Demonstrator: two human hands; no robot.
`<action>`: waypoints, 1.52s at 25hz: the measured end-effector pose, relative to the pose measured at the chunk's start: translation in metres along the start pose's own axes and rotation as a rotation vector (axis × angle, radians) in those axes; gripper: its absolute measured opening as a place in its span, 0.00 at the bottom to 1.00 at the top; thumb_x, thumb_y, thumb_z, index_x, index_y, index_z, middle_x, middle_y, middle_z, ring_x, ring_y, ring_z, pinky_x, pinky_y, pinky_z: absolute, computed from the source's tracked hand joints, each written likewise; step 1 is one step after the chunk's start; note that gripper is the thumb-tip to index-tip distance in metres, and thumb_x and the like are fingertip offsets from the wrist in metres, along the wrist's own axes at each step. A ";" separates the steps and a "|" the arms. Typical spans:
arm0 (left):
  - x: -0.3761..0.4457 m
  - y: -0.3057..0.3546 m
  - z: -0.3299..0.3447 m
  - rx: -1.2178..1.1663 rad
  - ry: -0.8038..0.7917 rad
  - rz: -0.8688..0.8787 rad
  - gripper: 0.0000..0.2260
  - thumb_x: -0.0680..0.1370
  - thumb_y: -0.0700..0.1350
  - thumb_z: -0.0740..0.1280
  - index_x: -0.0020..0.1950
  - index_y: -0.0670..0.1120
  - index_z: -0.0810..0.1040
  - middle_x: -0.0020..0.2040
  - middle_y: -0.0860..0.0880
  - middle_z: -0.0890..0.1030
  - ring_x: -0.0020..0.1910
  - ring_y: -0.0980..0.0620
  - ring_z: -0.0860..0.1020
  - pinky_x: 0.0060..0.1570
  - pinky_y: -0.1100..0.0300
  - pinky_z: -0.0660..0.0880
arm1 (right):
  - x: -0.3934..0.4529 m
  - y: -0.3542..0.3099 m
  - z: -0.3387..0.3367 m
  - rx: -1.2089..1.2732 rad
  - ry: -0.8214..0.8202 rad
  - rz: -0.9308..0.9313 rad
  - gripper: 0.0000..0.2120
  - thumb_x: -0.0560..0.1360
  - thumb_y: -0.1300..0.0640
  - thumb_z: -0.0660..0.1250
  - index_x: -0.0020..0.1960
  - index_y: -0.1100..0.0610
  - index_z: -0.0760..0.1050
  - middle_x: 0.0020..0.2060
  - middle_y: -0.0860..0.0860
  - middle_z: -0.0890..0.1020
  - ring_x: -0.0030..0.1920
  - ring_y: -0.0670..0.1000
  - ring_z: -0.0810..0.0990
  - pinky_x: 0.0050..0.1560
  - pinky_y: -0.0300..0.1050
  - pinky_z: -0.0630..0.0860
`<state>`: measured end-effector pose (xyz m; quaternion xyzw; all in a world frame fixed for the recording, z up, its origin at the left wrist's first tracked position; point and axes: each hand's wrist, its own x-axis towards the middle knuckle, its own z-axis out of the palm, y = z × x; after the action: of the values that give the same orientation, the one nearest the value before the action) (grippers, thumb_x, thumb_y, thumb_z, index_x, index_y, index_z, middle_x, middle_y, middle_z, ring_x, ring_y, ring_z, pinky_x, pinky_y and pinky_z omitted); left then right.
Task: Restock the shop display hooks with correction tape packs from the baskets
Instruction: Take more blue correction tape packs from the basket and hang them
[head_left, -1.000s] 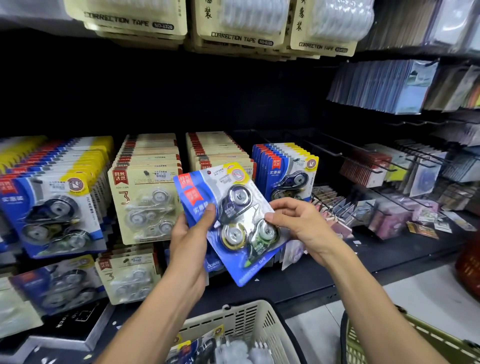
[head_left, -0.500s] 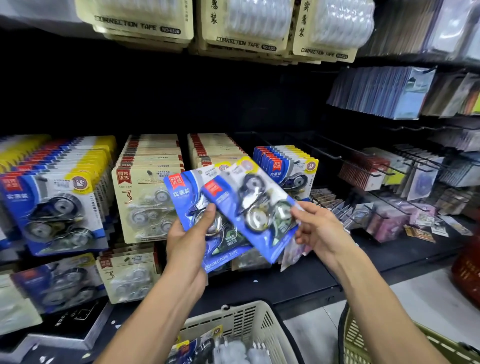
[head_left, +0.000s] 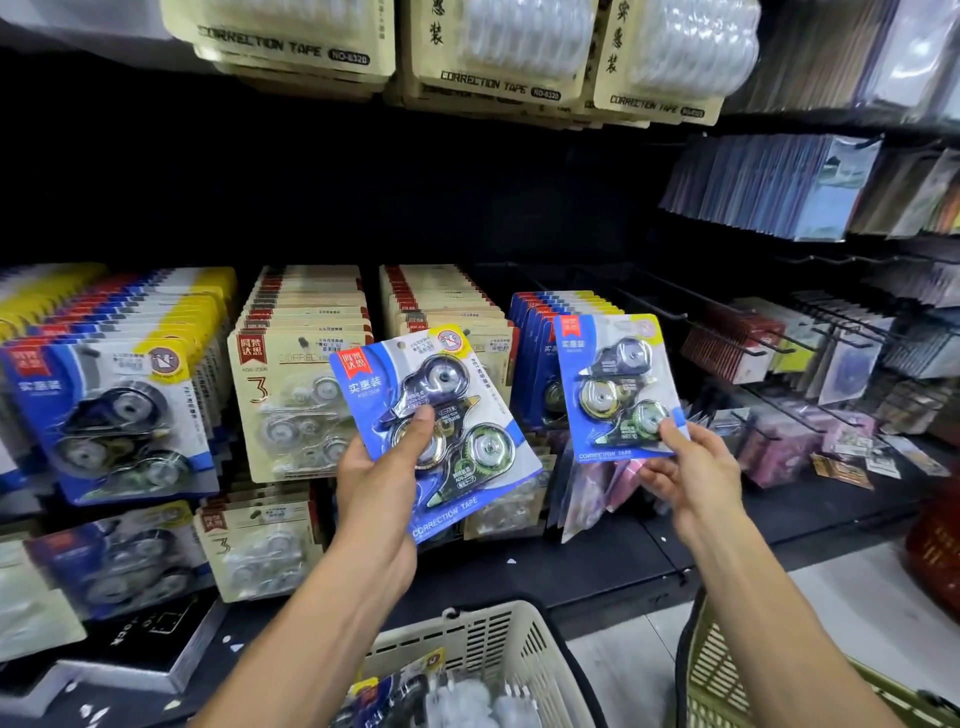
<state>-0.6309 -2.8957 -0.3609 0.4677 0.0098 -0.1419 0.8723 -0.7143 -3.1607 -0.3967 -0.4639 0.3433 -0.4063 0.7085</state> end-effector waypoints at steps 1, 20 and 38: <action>-0.001 -0.001 0.001 0.002 -0.001 -0.005 0.09 0.76 0.45 0.75 0.56 0.48 0.83 0.53 0.47 0.87 0.52 0.43 0.86 0.51 0.39 0.82 | 0.000 0.000 0.001 -0.007 -0.001 -0.011 0.12 0.78 0.60 0.70 0.59 0.58 0.71 0.40 0.57 0.78 0.21 0.46 0.75 0.24 0.41 0.79; 0.000 0.009 -0.010 0.076 0.075 -0.042 0.09 0.77 0.44 0.74 0.56 0.48 0.82 0.50 0.48 0.88 0.44 0.49 0.87 0.34 0.54 0.84 | 0.020 0.035 0.052 -0.100 0.029 0.064 0.08 0.80 0.63 0.68 0.44 0.58 0.72 0.44 0.60 0.78 0.30 0.48 0.80 0.26 0.36 0.78; -0.003 0.011 -0.006 0.764 -0.149 0.224 0.25 0.80 0.50 0.71 0.75 0.52 0.69 0.68 0.51 0.79 0.62 0.54 0.79 0.64 0.51 0.75 | -0.045 -0.001 0.054 -0.195 -0.548 0.037 0.08 0.76 0.57 0.70 0.54 0.58 0.77 0.39 0.52 0.79 0.24 0.47 0.76 0.26 0.39 0.77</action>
<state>-0.6302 -2.8837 -0.3547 0.7449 -0.1581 -0.0731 0.6440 -0.6876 -3.1002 -0.3734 -0.6158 0.1851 -0.2179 0.7342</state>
